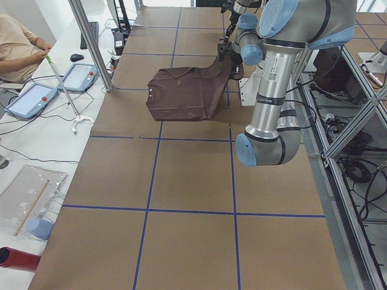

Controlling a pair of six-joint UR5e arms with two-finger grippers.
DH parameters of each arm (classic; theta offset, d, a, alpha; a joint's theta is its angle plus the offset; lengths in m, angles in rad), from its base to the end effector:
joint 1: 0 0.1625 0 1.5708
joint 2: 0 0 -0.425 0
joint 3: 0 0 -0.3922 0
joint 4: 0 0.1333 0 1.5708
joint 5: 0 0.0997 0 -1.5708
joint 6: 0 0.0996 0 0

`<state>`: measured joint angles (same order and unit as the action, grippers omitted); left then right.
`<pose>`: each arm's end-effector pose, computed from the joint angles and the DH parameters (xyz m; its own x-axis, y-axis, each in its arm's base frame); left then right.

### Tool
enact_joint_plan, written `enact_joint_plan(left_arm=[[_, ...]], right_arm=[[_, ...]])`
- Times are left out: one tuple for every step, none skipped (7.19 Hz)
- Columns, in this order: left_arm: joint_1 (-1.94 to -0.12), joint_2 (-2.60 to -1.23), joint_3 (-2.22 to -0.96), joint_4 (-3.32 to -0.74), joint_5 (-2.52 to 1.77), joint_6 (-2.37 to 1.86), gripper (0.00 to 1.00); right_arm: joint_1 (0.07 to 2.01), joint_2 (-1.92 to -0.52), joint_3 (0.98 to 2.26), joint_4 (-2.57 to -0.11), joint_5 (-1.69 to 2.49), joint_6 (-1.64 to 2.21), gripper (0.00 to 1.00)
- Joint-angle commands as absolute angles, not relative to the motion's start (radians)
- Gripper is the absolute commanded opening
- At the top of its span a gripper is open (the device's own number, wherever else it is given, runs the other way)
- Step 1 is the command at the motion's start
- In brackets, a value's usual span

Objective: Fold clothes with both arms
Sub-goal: 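Lift the hem with both grippers and fold it toward the collar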

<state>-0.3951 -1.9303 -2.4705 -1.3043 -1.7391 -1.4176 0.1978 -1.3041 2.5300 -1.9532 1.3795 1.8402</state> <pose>0.3303 -0.2641 0.1572 0.5366 -0.0608 -0.8417 0.1701 0.9847 0.0373 -0.3465 -0.2247 0.1939 0.5400 0.3747 0.7537 -0.4937 0.8662 -0.0770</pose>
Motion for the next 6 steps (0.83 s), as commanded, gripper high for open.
enact_joint_plan(left_arm=[[-0.596,-1.983,-2.329,-1.308,-1.77,-1.239,0.0],[-0.653,-2.012,-2.275,-1.31,-1.775,-1.206,0.0],[-0.684,-2.043,-2.213,-1.324,-1.773,-1.192,0.0],[-0.704,-2.068,-2.13,-1.374,-1.772,-1.19,0.0],[-0.715,-2.069,-2.041,-1.473,-1.769,-1.187,0.0],[-0.718,-2.071,-1.943,-1.567,-1.767,-1.186,0.0]], right_arm=[[0.481,-1.177,2.374,-1.945,1.562,1.673,0.0],[0.55,-1.152,2.309,-1.939,1.572,1.617,0.0],[0.599,-1.123,2.245,-1.937,1.58,1.588,0.0],[0.636,-1.103,2.162,-1.866,1.583,1.563,0.0],[0.656,-1.092,2.038,-1.732,1.585,1.559,0.0],[0.675,-1.071,1.916,-1.616,1.585,1.557,0.0]])
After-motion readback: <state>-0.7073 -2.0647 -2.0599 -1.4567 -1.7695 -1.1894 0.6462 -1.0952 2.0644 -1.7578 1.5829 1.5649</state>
